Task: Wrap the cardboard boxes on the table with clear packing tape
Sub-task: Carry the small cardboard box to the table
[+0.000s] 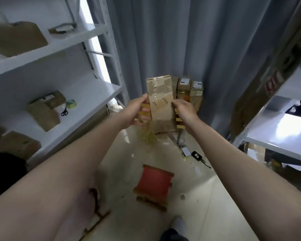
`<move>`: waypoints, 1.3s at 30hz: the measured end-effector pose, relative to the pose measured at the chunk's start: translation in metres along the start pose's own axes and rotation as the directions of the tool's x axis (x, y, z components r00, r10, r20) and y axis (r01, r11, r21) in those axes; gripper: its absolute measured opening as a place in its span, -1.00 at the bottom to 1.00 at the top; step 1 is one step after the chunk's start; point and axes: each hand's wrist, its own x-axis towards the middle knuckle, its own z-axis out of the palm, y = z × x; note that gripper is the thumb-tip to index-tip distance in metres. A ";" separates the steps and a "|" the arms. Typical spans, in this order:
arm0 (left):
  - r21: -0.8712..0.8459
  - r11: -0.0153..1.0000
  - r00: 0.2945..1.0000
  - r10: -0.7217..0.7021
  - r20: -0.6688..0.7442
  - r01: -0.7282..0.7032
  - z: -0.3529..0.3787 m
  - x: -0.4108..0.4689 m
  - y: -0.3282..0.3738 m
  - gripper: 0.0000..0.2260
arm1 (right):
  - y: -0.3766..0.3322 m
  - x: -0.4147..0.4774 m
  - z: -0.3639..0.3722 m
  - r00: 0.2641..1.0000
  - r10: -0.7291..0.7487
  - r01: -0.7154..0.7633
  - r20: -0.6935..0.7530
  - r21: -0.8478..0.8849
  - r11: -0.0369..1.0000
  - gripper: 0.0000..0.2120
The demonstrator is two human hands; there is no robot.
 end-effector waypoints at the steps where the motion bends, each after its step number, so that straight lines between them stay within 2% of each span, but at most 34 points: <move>1: 0.008 1.000 1.000 -0.002 -0.002 0.002 -0.001 0.018 0.010 -0.59 | -0.007 0.021 -0.003 1.000 0.002 -0.002 0.015 -0.005 1.000 -0.77; 6: 0.036 0.999 1.000 0.007 -0.005 -0.007 -0.008 0.100 0.054 -0.62 | -0.037 0.117 -0.013 0.999 -0.011 0.012 0.041 -0.011 1.000 -0.74; 12: 0.012 1.000 1.000 -0.005 -0.005 0.005 -0.017 0.199 0.075 -0.58 | -0.056 0.197 -0.021 0.998 0.011 -0.013 0.064 0.032 0.999 -0.86; 17: -0.021 1.000 1.000 -0.002 -0.024 0.001 -0.028 0.296 0.077 -0.61 | -0.060 0.271 -0.016 0.999 0.028 -0.029 0.019 0.025 0.999 -0.71; 23: 0.013 1.000 0.996 -0.011 0.089 0.010 -0.061 0.441 0.064 -0.45 | -0.048 0.388 0.022 0.992 0.097 -0.094 -0.079 0.043 0.995 -0.87; 28: 0.015 0.999 0.973 -0.051 0.226 0.049 -0.099 0.571 0.048 -0.58 | -0.036 0.497 0.067 0.954 0.202 -0.185 -0.223 0.093 0.978 -0.84; 32: 0.097 0.992 0.946 -0.107 0.308 0.080 -0.125 0.643 0.047 -0.67 | -0.032 0.562 0.082 0.932 0.274 -0.266 -0.236 0.065 0.962 -0.74; 35: 0.068 0.992 0.924 -0.126 0.361 0.109 -0.124 0.683 0.052 -0.70 | -0.025 0.597 0.078 0.933 0.275 -0.270 -0.232 0.057 0.961 -0.81; 37: 0.055 0.993 0.925 -0.116 0.363 0.103 -0.115 0.708 0.049 -0.62 | -0.015 0.621 0.074 0.936 0.253 -0.247 -0.243 0.053 0.967 -0.83; 39: 0.036 0.996 0.930 -0.088 0.356 0.081 -0.102 0.734 0.042 -0.43 | 0.000 0.647 0.068 0.940 0.204 -0.207 -0.273 0.020 0.978 -0.82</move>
